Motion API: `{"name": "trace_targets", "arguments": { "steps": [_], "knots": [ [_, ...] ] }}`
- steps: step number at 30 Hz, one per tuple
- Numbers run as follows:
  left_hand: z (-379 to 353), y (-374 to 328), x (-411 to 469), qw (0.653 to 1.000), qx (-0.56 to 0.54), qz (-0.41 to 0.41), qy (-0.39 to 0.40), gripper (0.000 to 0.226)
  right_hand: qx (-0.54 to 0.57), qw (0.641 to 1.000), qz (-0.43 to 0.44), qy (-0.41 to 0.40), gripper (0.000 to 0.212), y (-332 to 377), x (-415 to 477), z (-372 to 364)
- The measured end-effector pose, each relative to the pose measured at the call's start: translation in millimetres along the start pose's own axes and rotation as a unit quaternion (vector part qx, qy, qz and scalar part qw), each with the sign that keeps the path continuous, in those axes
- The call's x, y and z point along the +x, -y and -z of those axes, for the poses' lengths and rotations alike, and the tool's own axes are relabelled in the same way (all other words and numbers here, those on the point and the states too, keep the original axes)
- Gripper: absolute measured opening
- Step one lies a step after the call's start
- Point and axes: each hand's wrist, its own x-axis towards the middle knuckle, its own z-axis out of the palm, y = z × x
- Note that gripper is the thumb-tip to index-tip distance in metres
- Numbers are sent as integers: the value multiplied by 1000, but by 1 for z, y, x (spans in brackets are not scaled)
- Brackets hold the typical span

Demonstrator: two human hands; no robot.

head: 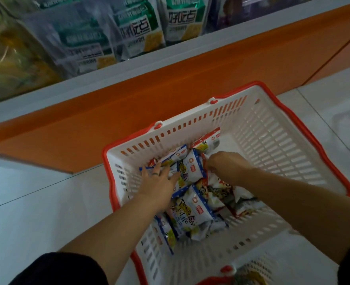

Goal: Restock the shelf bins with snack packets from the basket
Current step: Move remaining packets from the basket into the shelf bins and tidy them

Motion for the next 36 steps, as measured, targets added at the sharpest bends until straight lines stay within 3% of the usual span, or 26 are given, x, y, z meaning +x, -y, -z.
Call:
{"name": "trace_targets", "arguments": {
  "steps": [1, 4, 7, 9, 12, 15, 17, 19, 20, 22, 24, 26, 29, 31, 32, 33, 36],
  "knots": [
    [3, -1, -1, 1000, -4, 0, 10, 95, 10, 1000, 9, -5, 44, -4, -1, -4],
    [7, -3, -1, 1000, -14, 1, 22, 95, 68, 997, -31, 37, 97, -12, -3, -23],
    [7, -3, 0, 1000, -20, 3, 22, 93, 79, 992, -68, 69, 115, -11, 6, -41],
    [11, -2, 0, 999, -22, 4, 32, 96, 114, 989, -79, 57, 107, -11, 11, -42],
    [19, -5, -3, 998, -32, 16, 45, 98, 202, 976, -78, 4, 68, -21, 6, -34],
    [32, -22, -2, 997, -75, -5, -35, 82, 299, 949, -97, -41, 59, -32, -14, -20],
    [47, -40, 0, 978, -187, -20, -92, 70, 334, 932, -110, -87, 59, -34, -27, -8],
    [62, -56, 3, 932, -351, 2, -89, 73, 393, 903, -119, -127, 57, -31, -32, 2],
    [68, -62, 5, 893, -443, 27, -81, 79, 424, 886, -121, -146, 56, -27, -35, 8],
    [72, -67, 13, 768, -628, 86, -85, 89, 475, 851, -130, -183, 53, -14, -38, 21],
    [75, -69, 19, 624, -762, 142, -102, 96, 557, 791, -142, -209, 47, 4, -40, 31],
    [75, -66, 24, 534, -824, 157, -107, 86, 623, 740, -146, -204, 40, 23, -37, 35],
    [71, -54, 24, 501, -846, 147, -107, 46, 704, 685, -106, -153, 25, 33, -31, 37],
    [65, -41, 21, 493, -852, 158, -78, 40, 732, 661, -107, -126, 24, 20, -24, 38],
    [62, -34, 19, 491, -853, 165, -67, 43, 716, 674, -127, -130, 26, 10, -18, 35],
    [58, -29, 17, 488, -855, 166, -62, 47, 667, 714, -155, -144, 27, -1, -9, 31],
    [52, -19, 10, 490, -858, 144, -54, 50, 421, 884, -159, -128, 38, -25, 18, 14]
  ]
}}
